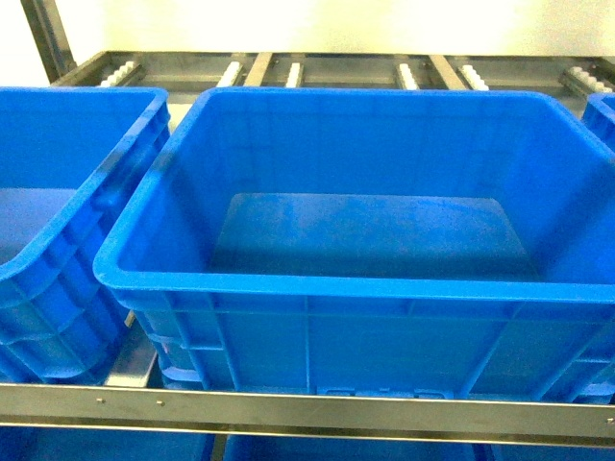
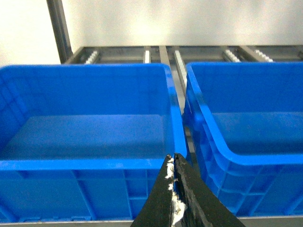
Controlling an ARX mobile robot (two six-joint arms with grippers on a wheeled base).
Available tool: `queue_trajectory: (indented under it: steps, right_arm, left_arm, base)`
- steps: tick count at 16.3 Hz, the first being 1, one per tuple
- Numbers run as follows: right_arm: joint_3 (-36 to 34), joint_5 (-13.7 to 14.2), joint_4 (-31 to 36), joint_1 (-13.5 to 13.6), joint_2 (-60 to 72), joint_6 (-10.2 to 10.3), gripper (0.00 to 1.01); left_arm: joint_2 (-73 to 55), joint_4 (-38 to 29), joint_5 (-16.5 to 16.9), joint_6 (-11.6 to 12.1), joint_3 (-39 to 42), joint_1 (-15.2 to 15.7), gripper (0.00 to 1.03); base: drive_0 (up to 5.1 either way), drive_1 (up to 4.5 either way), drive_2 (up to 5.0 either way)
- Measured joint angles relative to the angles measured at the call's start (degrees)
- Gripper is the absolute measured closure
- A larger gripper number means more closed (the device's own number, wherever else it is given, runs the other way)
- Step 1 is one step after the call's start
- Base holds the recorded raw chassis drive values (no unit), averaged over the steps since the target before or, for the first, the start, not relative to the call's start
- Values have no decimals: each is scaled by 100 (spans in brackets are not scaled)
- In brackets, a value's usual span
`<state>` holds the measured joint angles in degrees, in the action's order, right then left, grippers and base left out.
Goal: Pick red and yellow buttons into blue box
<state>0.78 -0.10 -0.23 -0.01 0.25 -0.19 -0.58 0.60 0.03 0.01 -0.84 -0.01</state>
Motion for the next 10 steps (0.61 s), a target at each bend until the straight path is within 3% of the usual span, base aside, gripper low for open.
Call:
queue_trajectory:
  steps: [7,9,10]
  right_arm:
    - [0,-2,-4,0,0,-2,99]
    - [0,-2,-4,0,0,-2,28]
    - [0,-2,-2,0,0,0,3]
  left_arm:
    - [0,-33,-4,-2,0,0,98]
    - [0,-35,-4,-2,0,0,25]
    - [0,-35,-4,0,0,0,6]
  base:
    - [0,0,0]
    - [0,0,0]
    - [0,0,0]
